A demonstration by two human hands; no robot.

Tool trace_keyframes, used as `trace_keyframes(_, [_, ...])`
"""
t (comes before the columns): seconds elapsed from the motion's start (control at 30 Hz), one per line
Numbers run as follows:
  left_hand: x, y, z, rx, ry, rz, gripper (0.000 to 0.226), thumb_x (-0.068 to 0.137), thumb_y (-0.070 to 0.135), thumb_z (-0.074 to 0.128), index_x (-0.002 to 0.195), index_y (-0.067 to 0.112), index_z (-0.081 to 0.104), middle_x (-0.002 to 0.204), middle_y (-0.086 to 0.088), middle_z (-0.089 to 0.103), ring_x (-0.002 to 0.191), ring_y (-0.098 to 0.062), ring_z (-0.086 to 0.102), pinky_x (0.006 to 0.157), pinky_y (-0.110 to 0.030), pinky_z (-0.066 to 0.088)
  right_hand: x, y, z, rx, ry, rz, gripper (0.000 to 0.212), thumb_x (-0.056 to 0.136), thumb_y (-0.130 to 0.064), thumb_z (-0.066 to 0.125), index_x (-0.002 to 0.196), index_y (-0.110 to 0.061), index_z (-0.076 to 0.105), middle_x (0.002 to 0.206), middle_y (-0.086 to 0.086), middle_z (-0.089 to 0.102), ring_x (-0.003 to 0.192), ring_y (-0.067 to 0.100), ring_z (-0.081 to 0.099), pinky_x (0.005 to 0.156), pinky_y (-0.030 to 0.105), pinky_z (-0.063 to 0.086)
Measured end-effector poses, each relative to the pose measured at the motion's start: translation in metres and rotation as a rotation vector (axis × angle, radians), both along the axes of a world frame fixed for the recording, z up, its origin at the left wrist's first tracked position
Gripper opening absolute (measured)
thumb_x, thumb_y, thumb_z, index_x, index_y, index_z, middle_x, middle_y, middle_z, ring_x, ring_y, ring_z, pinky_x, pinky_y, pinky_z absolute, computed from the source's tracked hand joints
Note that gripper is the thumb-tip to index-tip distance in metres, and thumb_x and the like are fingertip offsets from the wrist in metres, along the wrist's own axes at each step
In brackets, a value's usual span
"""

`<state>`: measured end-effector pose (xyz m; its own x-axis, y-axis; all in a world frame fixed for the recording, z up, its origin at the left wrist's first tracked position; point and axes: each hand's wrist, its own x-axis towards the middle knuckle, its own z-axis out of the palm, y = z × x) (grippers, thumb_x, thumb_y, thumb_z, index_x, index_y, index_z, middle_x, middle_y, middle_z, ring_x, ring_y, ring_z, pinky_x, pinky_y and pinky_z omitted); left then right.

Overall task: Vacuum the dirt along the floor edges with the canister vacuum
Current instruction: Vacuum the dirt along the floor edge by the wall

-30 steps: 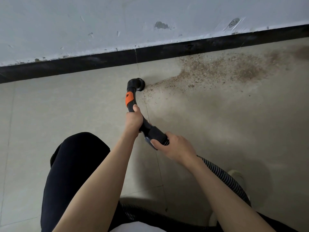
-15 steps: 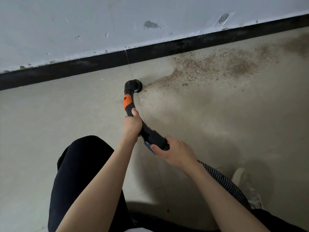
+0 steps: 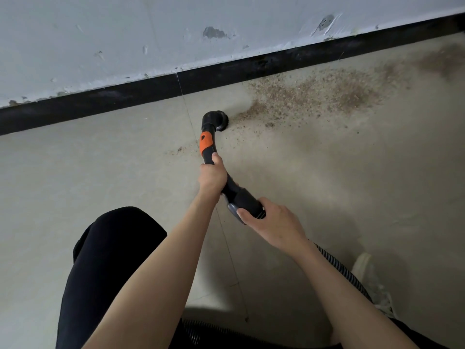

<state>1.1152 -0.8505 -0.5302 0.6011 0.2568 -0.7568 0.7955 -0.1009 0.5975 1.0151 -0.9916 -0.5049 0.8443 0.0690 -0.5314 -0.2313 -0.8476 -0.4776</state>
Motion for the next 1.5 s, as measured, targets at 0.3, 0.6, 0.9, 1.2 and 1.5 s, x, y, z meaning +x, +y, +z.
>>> trace_keyframes(0.3, [0.021,-0.032,-0.004,0.008,-0.011,-0.047,0.056,0.099,0.047,0.029,0.124,-0.001,0.044,0.112,-0.021,0.063,0.098,-0.035,0.064,0.087,-0.045,0.054,0.010,-0.022,-0.010,-0.009,-0.013,-0.096,0.044,0.082,-0.073,0.043,0.089,-0.031,0.051,0.071,-0.011,0.060,0.064,0.006,0.056,0.052,0.026,0.035])
trace_keyframes(0.6, [0.049,-0.060,0.001,-0.036,-0.018,-0.111,0.060,0.099,0.050,0.028,0.127,-0.002,0.042,0.116,-0.023,0.060,0.101,-0.039,0.063,0.090,-0.048,0.053,0.030,-0.040,-0.014,-0.021,-0.030,-0.171,0.049,0.078,-0.076,0.041,0.088,-0.029,0.051,0.070,-0.009,0.060,0.063,0.008,0.056,0.051,0.027,0.036])
trace_keyframes(0.9, [0.048,-0.037,-0.003,-0.031,-0.013,-0.060,0.058,0.099,0.050,0.028,0.124,0.000,0.043,0.115,-0.023,0.060,0.102,-0.039,0.062,0.090,-0.049,0.052,0.037,-0.025,-0.011,0.073,0.003,-0.128,0.043,0.080,-0.072,0.047,0.081,-0.030,0.048,0.070,-0.007,0.062,0.062,0.013,0.061,0.052,0.029,0.039])
trace_keyframes(1.2, [0.002,0.052,-0.005,-0.007,-0.012,0.228,0.042,0.101,0.046,0.030,0.105,0.006,0.040,0.116,-0.025,0.061,0.103,-0.040,0.063,0.092,-0.050,0.051,0.027,0.038,-0.006,0.098,0.038,0.144,0.042,0.084,-0.070,0.050,0.086,-0.028,0.050,0.072,-0.009,0.058,0.065,0.009,0.056,0.052,0.027,0.036])
trace_keyframes(1.5, [-0.056,0.107,0.000,-0.041,0.027,0.454,0.042,0.101,0.046,0.028,0.111,0.008,0.040,0.079,-0.013,0.063,0.084,-0.032,0.065,0.076,-0.040,0.055,0.009,0.079,0.008,0.043,0.051,0.320,0.044,0.078,-0.076,0.050,0.080,-0.031,0.048,0.071,-0.013,0.055,0.069,0.015,0.056,0.051,0.026,0.033])
